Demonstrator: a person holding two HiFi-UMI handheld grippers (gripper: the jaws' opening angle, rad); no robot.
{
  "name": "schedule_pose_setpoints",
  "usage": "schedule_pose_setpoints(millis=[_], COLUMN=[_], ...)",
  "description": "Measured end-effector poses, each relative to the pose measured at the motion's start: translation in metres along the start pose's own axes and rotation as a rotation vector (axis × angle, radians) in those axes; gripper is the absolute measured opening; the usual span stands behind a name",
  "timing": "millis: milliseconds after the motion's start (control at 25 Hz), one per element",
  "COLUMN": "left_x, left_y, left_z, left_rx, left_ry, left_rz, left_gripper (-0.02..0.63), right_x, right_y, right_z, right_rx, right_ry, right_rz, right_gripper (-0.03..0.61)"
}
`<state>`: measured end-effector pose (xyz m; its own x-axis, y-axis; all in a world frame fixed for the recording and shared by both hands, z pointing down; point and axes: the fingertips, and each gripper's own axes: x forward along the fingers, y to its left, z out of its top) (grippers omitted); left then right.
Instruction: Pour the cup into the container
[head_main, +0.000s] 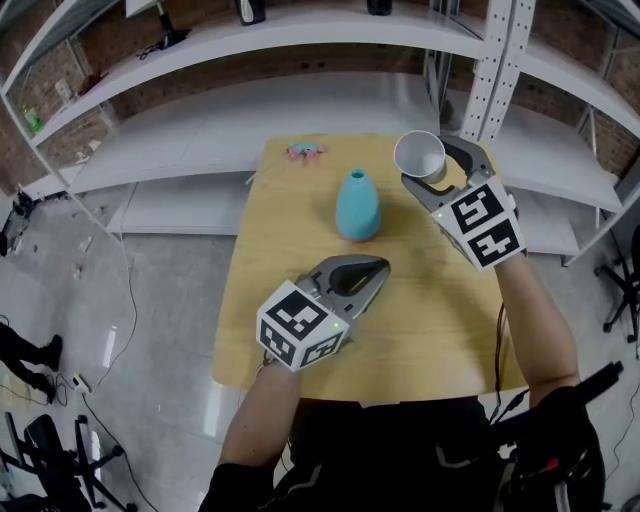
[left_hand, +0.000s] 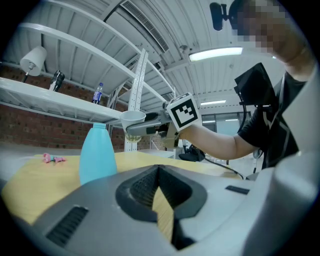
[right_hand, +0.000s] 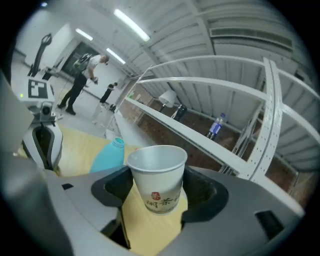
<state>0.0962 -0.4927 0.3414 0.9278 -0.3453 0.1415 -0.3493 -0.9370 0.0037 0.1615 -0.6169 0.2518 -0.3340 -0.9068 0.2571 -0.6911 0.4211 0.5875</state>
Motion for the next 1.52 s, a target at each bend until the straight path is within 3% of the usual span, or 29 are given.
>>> schedule_pose_setpoints(millis=[200, 520, 720, 1080, 1520], left_x=[0.000, -0.002, -0.002, -0.003, -0.002], left_y=[0.000, 0.001, 0.001, -0.001, 0.000], left_z=[0.000, -0.001, -0.001, 0.000, 0.000], left_rx=[-0.001, 0.000, 0.000, 0.005, 0.005], left_ry=[0.002, 0.003, 0.004, 0.003, 0.004], left_rz=[0.000, 0.000, 0.003, 0.005, 0.008], left_gripper=[0.002, 0.002, 0.002, 0.002, 0.002], right_x=[-0.017, -0.031, -0.031, -0.030, -0.034], right_y=[-0.031, -0.048, -0.042, -0.025, -0.022], right_z=[-0.044, -0.124, -0.148, -0.158, -0.158], right_rx=[0.346, 0.597, 0.655, 0.717, 0.714], right_ry=[-0.016, 0.030, 0.049, 0.040, 0.019], right_rz=[0.007, -0.064, -0.050, 0.005, 0.020], right_gripper=[0.313, 0.314, 0.314, 0.314, 0.316])
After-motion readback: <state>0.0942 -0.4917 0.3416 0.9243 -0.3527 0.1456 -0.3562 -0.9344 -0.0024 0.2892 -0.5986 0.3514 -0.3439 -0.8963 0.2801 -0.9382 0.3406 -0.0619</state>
